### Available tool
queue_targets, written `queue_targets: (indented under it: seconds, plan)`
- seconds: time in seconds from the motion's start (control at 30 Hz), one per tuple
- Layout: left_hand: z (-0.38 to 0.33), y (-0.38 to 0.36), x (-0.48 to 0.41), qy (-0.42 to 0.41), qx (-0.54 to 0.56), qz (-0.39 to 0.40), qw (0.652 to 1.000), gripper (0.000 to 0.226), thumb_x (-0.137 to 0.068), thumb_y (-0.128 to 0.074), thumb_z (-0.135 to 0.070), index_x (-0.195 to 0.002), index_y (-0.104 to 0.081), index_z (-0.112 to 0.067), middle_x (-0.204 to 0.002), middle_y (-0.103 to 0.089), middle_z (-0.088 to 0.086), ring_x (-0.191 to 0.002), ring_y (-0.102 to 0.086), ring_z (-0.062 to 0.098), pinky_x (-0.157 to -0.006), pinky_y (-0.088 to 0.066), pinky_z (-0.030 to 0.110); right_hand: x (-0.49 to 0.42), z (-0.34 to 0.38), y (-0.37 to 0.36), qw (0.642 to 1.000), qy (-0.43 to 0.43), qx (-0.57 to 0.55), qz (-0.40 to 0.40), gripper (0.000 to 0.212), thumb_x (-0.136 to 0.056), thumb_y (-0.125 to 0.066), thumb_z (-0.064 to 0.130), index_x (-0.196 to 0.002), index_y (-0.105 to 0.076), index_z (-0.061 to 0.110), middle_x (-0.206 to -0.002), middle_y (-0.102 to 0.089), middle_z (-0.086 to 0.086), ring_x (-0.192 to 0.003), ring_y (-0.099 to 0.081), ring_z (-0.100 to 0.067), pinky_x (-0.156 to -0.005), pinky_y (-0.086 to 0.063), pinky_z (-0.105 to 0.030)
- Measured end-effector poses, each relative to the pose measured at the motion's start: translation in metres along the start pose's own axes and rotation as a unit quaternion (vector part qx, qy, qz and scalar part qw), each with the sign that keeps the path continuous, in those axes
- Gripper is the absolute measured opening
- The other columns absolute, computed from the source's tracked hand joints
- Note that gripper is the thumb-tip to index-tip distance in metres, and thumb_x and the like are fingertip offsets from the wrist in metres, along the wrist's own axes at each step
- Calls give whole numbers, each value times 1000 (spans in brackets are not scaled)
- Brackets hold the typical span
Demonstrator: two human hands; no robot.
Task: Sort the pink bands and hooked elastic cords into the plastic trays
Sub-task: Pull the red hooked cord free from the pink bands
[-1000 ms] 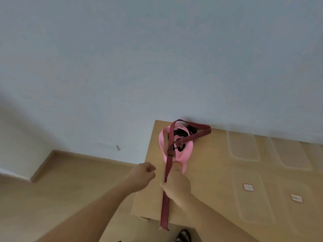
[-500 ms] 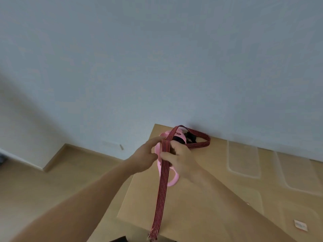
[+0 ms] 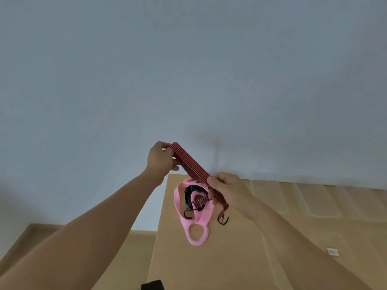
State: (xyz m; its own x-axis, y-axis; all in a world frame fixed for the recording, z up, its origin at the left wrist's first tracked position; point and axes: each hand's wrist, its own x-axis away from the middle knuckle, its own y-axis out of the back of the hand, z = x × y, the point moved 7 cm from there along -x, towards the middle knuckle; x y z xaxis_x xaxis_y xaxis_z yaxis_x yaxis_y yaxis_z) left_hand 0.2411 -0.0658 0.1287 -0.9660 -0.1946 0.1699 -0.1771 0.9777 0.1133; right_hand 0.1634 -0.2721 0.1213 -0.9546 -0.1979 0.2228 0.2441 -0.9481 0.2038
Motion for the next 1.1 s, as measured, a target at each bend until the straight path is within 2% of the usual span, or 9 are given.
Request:
queue_targets:
  seconds: [0.17,0.3,0.4,0.47,0.57,0.73,0.9,0.97,1.1]
  plan:
    - [23,-33,18,-32,-236,206,949,19,-89,-54,-6,-105,-61,-14,-94,-70,6,-77,-65,20,-66,-52,30,0,28,14,991,58,-9,-120,24,-98,-58,28,-85,-67,9,-58,-60,0,-48,-49,-15,-50,-41,-24]
    - [17,-48,30,-43,-169,311,934,31,-83,-69,-21,-113,-61,-27,-104,-71,-2,-91,-69,13,-77,-53,23,4,65,6,985,110,-26,-127,25,-94,-61,30,-81,-70,10,-58,-57,-2,-50,-47,-15,-50,-40,-22]
    - [24,-56,40,-37,-188,378,906,18,-90,-67,-25,-107,-71,-22,-96,-73,-3,-85,-70,6,-74,-50,17,13,105,9,969,185,-88,-137,23,-88,-61,38,-76,-71,22,-60,-54,-5,-54,-44,-18,-54,-40,-24]
    - [31,-58,43,-14,-165,387,907,17,-94,-62,-24,-102,-72,-12,-88,-72,-4,-73,-67,1,-65,-47,12,20,130,18,954,237,-105,-151,24,-87,-60,42,-78,-71,22,-61,-53,-5,-54,-44,-19,-54,-40,-25]
    - [21,-52,39,14,-96,357,929,24,-98,-54,-24,-92,-69,-6,-81,-71,2,-73,-66,14,-67,-49,25,25,135,32,944,258,-40,-203,26,-93,-56,41,-83,-68,20,-59,-54,2,-51,-43,-14,-51,-39,-20]
    - [-60,-54,39,-23,61,343,937,23,-98,-51,-22,-97,-63,-3,-78,-70,17,-71,-69,29,-60,-54,32,13,66,25,966,114,39,-227,24,-100,-52,36,-90,-67,20,-68,-56,5,-50,-42,-6,-46,-34,-16]
    - [-115,-70,50,-38,155,370,915,21,-99,-45,-14,-108,-56,2,-78,-68,16,-67,-67,38,-58,-52,37,6,41,-8,989,74,-15,-126,38,-93,-51,57,-106,-66,24,-66,-59,12,-59,-54,-2,-55,-40,-9]
    - [-124,-71,46,-49,166,355,919,19,-99,-45,-13,-107,-57,0,-78,-68,14,-67,-68,34,-57,-53,35,8,37,-12,992,62,32,-103,23,-95,-57,47,-100,-67,27,-81,-72,7,-74,-65,-6,-70,-49,-17]
    - [-107,-68,30,-42,127,321,938,18,-97,-55,-23,-102,-61,-6,-93,-69,11,-86,-67,28,-72,-56,37,19,40,9,975,45,50,-211,33,-95,-58,46,-79,-58,17,-62,-64,7,-52,-54,-3,-61,-43,-27]
